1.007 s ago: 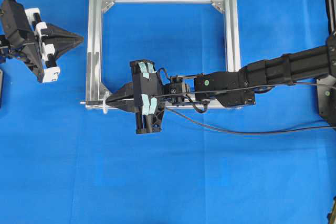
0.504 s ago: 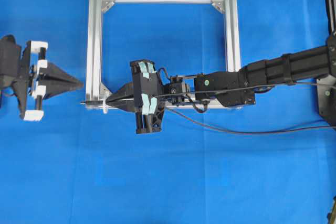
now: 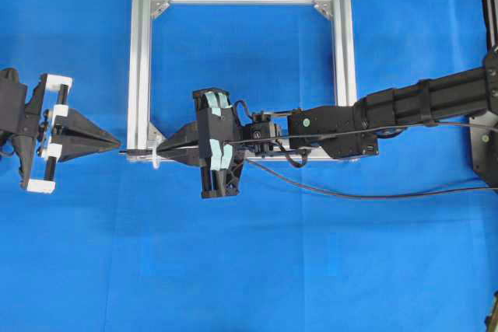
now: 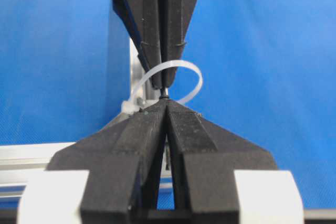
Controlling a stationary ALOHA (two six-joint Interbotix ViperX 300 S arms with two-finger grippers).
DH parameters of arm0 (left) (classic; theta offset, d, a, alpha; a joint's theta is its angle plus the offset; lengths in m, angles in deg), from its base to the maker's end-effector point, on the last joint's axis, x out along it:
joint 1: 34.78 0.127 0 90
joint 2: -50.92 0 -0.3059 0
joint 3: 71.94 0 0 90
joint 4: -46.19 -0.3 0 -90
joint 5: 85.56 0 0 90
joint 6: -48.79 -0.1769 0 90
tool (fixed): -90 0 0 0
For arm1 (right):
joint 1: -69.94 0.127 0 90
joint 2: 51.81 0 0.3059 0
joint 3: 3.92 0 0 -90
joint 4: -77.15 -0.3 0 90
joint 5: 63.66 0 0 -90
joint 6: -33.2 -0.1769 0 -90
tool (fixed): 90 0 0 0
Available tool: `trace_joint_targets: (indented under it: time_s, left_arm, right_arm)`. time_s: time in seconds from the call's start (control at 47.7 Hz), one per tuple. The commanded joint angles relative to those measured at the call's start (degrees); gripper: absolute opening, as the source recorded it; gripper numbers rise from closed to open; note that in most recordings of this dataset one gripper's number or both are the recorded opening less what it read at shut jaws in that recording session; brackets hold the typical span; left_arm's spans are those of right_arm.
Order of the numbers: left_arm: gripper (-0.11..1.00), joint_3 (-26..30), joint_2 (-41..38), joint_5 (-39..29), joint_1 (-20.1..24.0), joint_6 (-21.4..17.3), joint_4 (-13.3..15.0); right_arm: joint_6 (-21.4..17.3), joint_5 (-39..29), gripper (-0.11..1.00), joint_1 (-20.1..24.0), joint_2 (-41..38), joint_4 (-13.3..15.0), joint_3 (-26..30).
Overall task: Insert the wire through the string loop located on the left side.
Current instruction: 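Bring the left gripper to the plug tip and close on it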
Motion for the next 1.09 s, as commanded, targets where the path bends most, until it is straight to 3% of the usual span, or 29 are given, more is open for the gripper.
trace_joint_targets:
  time_s: [0.0, 0.126, 0.189, 0.273, 0.399, 0.504, 0.755, 1.07]
  left_arm:
    - [0.00, 0.88, 0.09, -0.18, -0.18, 0.00, -0.09]
    - [0.01, 1.05, -0.09, -0.79, -0.18, 0.35, -0.09]
    - [0.08, 1.05, -0.09, -0.79, -0.18, 0.79, -0.09]
    - [0.29, 1.23, -0.09, -0.88, -0.18, 1.32, 0.00]
    - [0.71, 1.41, -0.18, -1.14, -0.18, 2.29, 0.09]
    - [0.91, 1.41, -0.18, -1.58, -0.18, 2.37, 0.09]
    - [0.91, 2.29, -1.14, -2.37, -0.18, 2.37, 0.26]
    - [0.91, 6.15, -11.69, -2.81, -0.18, 2.29, 0.26]
  right_arm:
    - [-0.09, 0.26, 0.01, -0.18, 1.14, 0.00, 1.32]
    - [-0.09, 0.35, 0.00, -0.18, 1.14, 0.00, 1.32]
    - [-0.09, 0.35, 0.00, -0.18, 1.14, 0.00, 1.32]
    - [-0.09, 0.26, 0.00, -0.18, 1.14, 0.09, 1.32]
    - [-0.09, 0.18, 0.01, -0.18, 1.14, 0.09, 1.32]
    - [-0.09, 0.09, 0.01, -0.09, 1.14, 0.09, 1.32]
    - [-0.09, 0.18, 0.01, -0.26, 1.14, 0.09, 1.32]
    - [-0.09, 0.26, 0.01, -0.26, 1.14, 0.00, 1.32]
